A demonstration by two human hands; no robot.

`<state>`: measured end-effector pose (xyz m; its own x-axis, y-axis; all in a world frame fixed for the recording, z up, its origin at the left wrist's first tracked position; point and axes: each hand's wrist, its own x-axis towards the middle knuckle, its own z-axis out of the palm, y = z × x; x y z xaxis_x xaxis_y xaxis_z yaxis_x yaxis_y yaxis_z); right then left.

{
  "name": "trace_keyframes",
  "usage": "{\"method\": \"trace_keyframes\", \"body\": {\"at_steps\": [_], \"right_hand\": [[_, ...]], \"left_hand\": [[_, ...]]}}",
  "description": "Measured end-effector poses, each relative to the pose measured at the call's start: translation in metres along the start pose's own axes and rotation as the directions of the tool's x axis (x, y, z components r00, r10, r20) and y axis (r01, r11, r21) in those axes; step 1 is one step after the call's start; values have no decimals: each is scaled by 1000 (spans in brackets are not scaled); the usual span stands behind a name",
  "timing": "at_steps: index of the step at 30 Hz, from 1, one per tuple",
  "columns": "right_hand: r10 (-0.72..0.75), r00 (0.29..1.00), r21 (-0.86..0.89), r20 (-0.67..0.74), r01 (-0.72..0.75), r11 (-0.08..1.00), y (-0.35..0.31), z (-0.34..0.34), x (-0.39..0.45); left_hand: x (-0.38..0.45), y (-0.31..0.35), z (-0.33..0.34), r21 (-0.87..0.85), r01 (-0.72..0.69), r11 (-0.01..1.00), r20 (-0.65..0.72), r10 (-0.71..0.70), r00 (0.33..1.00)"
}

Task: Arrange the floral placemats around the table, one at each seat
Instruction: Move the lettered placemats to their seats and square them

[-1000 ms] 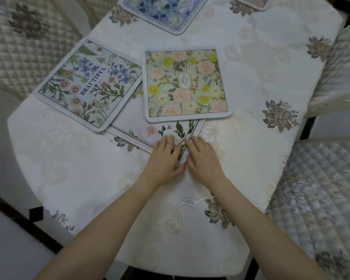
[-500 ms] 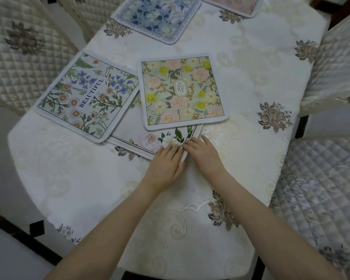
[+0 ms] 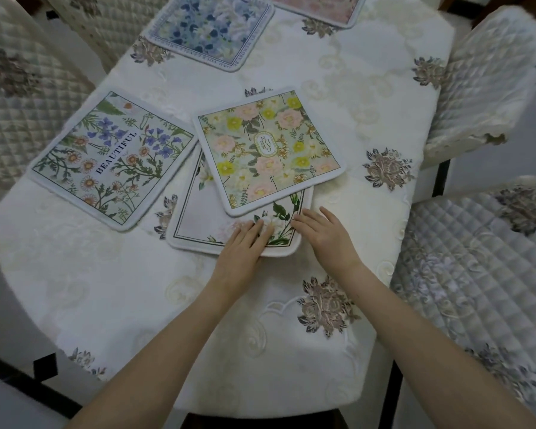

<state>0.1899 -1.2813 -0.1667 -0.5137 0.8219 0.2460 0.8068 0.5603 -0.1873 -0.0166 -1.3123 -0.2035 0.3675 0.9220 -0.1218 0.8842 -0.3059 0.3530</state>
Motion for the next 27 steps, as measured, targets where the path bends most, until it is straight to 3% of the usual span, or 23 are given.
{"method": "trace_keyframes", "body": {"at_steps": [7,15,18,21,24,27], "right_hand": [[55,986,6,160,-57,998,22,-8,-56],[49,987,-3,153,-49,999,36,-6,-96],[40,959,-22,282,-35,999,40,-3,-94],[32,888,9,460,-41,999,48,-2,-96],[99,913,35,396,-123,992,50,-5,-96],[214,926,23,311,-233,972,37,-1,-83]], "left_hand": [[-7,39,34,-10,-79,997,44,80,996],[-14,68,51,20,-112,993,122,109,986],[-15,66,50,74,-139,988,128,128,983],[-18,62,46,72,-163,984,155,151,976],[-15,59,35,2,-135,991,145,133,980],[0,52,22,18,-68,998,3,68,998]]}}
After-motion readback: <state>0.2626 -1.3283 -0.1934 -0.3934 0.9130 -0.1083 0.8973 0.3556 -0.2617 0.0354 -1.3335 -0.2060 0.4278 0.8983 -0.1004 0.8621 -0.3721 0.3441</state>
